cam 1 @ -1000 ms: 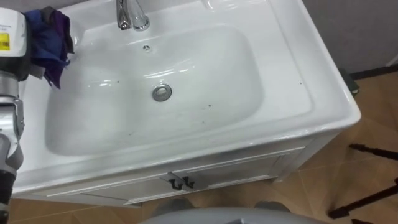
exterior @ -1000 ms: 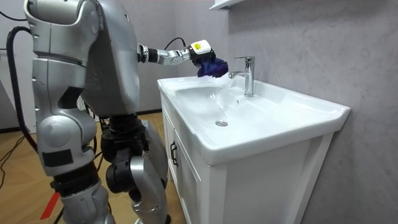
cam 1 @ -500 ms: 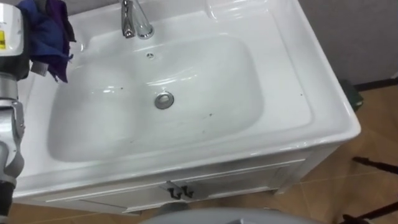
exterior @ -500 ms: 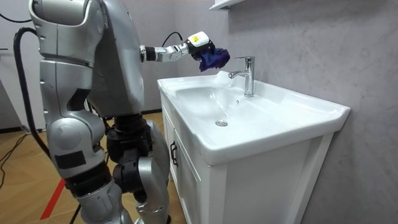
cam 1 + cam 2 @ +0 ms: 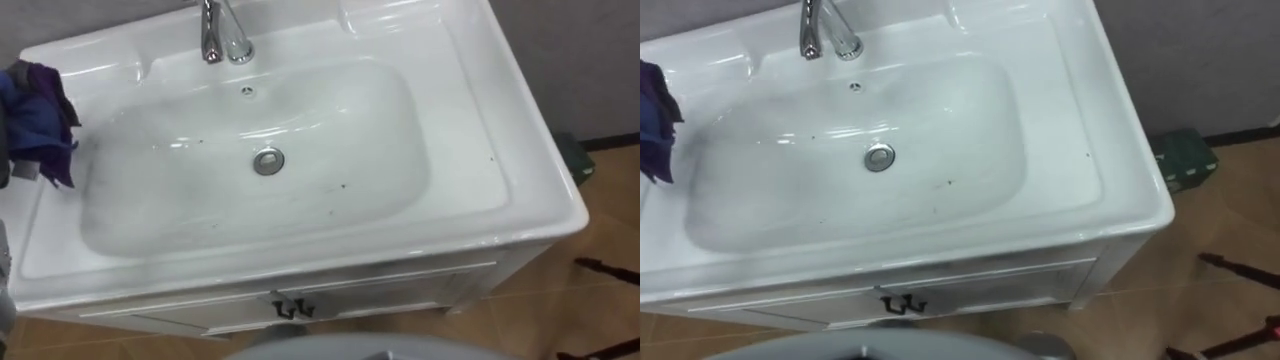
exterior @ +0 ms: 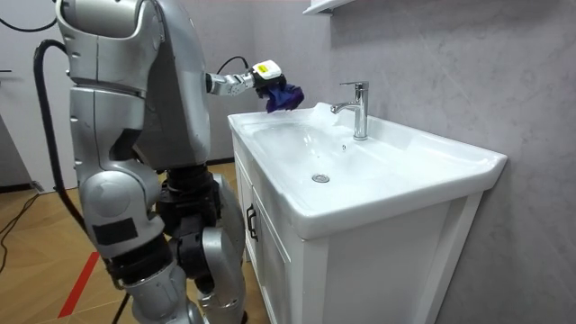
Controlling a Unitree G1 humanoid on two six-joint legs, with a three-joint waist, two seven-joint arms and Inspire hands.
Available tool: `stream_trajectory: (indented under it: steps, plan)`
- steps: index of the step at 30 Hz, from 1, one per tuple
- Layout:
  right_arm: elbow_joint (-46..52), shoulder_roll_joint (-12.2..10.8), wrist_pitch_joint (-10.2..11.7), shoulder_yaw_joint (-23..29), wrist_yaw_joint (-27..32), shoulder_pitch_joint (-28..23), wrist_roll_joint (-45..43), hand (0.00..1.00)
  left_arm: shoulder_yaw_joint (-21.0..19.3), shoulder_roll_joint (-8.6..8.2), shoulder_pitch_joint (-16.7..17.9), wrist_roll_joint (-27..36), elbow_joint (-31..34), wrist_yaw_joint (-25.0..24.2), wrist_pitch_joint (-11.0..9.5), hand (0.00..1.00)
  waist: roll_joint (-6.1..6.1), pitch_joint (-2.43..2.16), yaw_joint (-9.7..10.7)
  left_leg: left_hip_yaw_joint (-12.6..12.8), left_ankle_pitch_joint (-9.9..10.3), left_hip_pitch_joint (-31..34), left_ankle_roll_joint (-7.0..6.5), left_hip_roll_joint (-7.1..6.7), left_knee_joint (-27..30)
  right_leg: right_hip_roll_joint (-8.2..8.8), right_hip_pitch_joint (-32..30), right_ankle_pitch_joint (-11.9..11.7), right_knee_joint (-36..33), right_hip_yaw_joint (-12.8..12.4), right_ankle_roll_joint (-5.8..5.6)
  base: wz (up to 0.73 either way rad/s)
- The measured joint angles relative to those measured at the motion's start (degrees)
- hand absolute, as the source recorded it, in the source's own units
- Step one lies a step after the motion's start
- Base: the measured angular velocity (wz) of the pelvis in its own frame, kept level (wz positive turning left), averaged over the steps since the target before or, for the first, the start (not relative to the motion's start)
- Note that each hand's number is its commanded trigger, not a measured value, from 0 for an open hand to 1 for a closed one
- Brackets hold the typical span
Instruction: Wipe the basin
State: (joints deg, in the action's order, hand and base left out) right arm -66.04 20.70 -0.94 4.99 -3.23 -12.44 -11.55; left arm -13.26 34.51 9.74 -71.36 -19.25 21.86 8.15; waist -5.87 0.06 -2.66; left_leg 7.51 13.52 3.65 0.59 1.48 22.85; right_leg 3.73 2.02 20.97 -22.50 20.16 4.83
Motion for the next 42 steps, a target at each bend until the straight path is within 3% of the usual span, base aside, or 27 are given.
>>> stream_trajectory:
  steps: [5,11,13,22,23,25,26,34,42]
  plan:
    - [1.7,0.0,0.1,0.2,0.0,-0.6,0.1,0.0,0.0,-0.01,0.7,0.0,-0.5,-0.2,0.0,1.0,-0.34,-0.05,-1.7,-0.3,-0.1,0.1,0.14,-0.05,0.0,0.0,0.2,-0.4,0.3,0.5,-0.24,0.05]
    - [1.7,-0.1,0.0,0.2,0.0,-1.5,0.6,0.0,-0.1,-1.18,2.2,1.3,-2.2,-0.2,0.0,1.0,-0.77,-0.11,-2.1,-1.1,-0.1,0.0,0.13,-0.28,-0.2,0.09,1.0,-0.9,1.0,1.4,-0.7,0.08]
    - [1.7,-0.2,0.0,0.2,0.0,-1.7,1.0,0.0,-0.1,-1.31,2.7,2.1,-2.3,-0.2,0.0,1.0,-0.37,0.07,-2.1,-1.1,-0.1,0.0,0.13,-0.28,-0.2,0.09,1.0,-1.0,1.0,1.4,-0.74,0.02]
    - [1.7,-0.3,0.0,0.9,0.0,-2.7,2.0,0.0,-0.1,-2.25,3.3,1.9,-2.3,-0.2,0.0,1.0,1.49,-0.17,-2.2,-1.6,-0.2,0.1,0.28,-0.34,-0.1,-0.06,1.1,-1.0,1.2,1.7,-0.61,0.02]
    - [1.6,-0.3,0.0,0.9,0.0,-2.8,2.0,0.0,-0.1,-2.54,3.3,2.0,-2.4,-0.2,0.1,0.87,1.45,-0.3,-2.2,-1.6,-0.2,0.1,0.28,-0.31,-0.1,-0.16,1.3,-1.1,1.4,1.7,-0.61,0.0]
    - [1.6,-0.3,-0.2,0.9,0.0,-3.0,1.9,0.0,-0.1,-3.09,3.3,2.0,-3.3,-0.2,0.1,0.25,1.52,-0.36,-2.2,-1.6,-0.2,0.1,0.28,-0.22,-0.1,-0.35,1.4,-1.4,1.9,1.6,-0.63,0.0]
    - [1.6,-0.4,-0.5,0.9,0.0,-3.1,1.9,0.0,-0.1,-3.47,3.3,1.9,-4.0,-0.2,0.2,0.0,1.53,-0.41,-2.2,-1.6,-0.2,0.1,0.28,-0.22,-0.1,-0.35,1.4,-1.4,1.9,1.6,-0.63,0.0]
    - [1.7,-0.6,-1.7,0.9,-0.1,-3.6,1.7,0.0,-0.2,-4.03,3.3,2.0,-5.6,-0.2,0.5,0.0,1.73,-0.31,-2.1,-1.6,-0.2,0.7,0.28,-0.18,0.3,-0.55,0.9,-1.4,1.9,1.1,-0.61,0.0]
    - [1.8,-0.7,-2.5,0.9,0.0,-4.5,1.7,0.0,-1.3,-4.16,2.7,2.0,-6.8,-0.3,1.2,0.0,0.79,-0.24,-1.9,-1.4,-0.2,0.8,0.27,0.03,0.5,-1.07,1.2,-1.6,2.7,0.7,-0.41,-0.01]
